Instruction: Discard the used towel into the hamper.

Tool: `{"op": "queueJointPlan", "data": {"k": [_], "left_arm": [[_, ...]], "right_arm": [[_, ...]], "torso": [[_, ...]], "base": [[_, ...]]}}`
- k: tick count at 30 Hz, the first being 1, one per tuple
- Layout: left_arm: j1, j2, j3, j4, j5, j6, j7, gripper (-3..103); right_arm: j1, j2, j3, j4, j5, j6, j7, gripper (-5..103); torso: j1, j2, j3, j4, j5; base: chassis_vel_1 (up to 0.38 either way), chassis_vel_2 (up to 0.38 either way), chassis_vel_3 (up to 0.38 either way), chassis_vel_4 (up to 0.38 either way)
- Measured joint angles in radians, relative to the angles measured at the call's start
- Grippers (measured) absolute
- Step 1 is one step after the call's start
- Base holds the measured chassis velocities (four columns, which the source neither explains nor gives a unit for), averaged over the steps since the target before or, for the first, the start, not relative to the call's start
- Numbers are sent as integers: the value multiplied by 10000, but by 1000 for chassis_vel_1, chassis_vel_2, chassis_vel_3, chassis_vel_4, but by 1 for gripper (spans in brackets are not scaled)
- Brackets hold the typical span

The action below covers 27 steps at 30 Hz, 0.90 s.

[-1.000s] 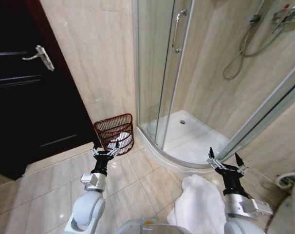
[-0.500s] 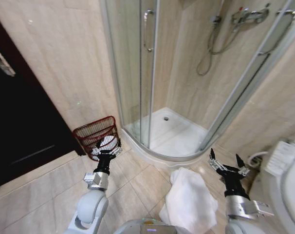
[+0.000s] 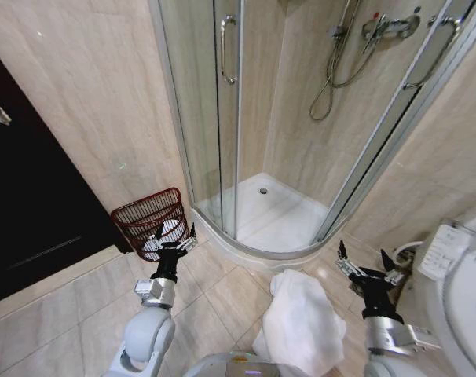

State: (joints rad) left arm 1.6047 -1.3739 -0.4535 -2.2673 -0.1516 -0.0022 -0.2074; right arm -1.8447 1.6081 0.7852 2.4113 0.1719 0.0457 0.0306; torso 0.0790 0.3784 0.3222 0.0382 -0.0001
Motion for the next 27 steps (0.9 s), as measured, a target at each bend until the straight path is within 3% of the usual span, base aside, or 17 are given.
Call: {"op": "queueJointPlan", "data": {"k": [6,13,27], "left_arm": [[-127,20,179,29,14,-33,-499,100],[-181,46,237,-174,22,462,-633,100],[-493,78,290,-108,-245,761,-795,100]], "right_arm": [[-30,-1,34,-80,78,247,1,100],[4,0,43,-109,81,414,15,100],[331,-1,-60,45,-348,-97,-61,100]], "torso": [[2,0,1,-1,5],[6,20,14,0,-1],[228,575,348,-3,1]], "base": [[-155,-145,136,126],[-35,-45,50,38],[7,3,-8,-1]]}}
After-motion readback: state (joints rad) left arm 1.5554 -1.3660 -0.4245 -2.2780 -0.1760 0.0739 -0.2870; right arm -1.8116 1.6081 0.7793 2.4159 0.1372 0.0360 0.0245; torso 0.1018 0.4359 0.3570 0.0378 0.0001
